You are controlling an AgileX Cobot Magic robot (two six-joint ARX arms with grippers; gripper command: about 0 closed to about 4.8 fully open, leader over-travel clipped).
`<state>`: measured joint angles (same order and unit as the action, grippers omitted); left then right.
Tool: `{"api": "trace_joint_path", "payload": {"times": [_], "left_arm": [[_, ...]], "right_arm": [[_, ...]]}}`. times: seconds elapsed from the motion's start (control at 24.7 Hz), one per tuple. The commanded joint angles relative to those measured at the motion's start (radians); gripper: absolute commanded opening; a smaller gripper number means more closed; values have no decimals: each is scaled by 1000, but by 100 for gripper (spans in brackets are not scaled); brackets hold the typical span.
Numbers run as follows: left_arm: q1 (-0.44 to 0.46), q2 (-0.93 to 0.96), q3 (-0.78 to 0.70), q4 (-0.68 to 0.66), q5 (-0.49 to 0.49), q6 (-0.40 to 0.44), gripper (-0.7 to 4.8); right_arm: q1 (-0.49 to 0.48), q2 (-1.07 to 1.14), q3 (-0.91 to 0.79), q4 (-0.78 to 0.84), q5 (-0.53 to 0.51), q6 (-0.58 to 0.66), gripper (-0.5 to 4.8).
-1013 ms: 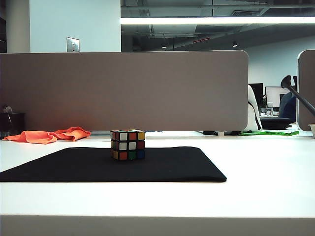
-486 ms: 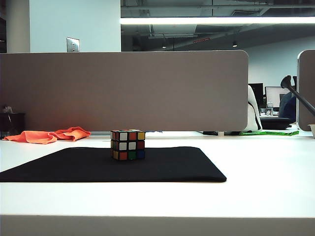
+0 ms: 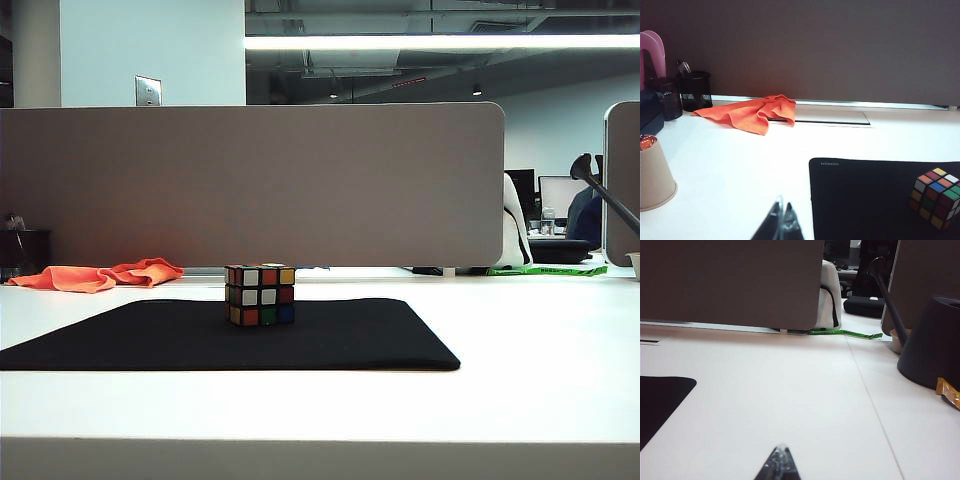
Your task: Pick up the cube on the right side of the mouse pad, then place it in the center of the mouse pad.
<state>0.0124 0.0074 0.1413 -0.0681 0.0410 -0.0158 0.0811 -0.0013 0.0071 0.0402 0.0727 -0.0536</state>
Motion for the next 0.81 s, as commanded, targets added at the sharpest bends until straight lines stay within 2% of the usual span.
{"api": "trace_joint_path", "payload": {"times": [0.04,0.32,0.57,0.81], "left_arm": [[0,1,5,13,-3,1,-6],[0,1,4,2,-3,2,-6],[0,1,4,1,-3,1,-6],[0,1,4,-8,-3,1,-5]], "right_arm": [[0,-1,-1,18,4,-3,-1],[0,-1,-1,16,4,-2,-1],[0,-1,-1,16,5,51,-1],[0,-1,-1,8,67,53,-1]]}}
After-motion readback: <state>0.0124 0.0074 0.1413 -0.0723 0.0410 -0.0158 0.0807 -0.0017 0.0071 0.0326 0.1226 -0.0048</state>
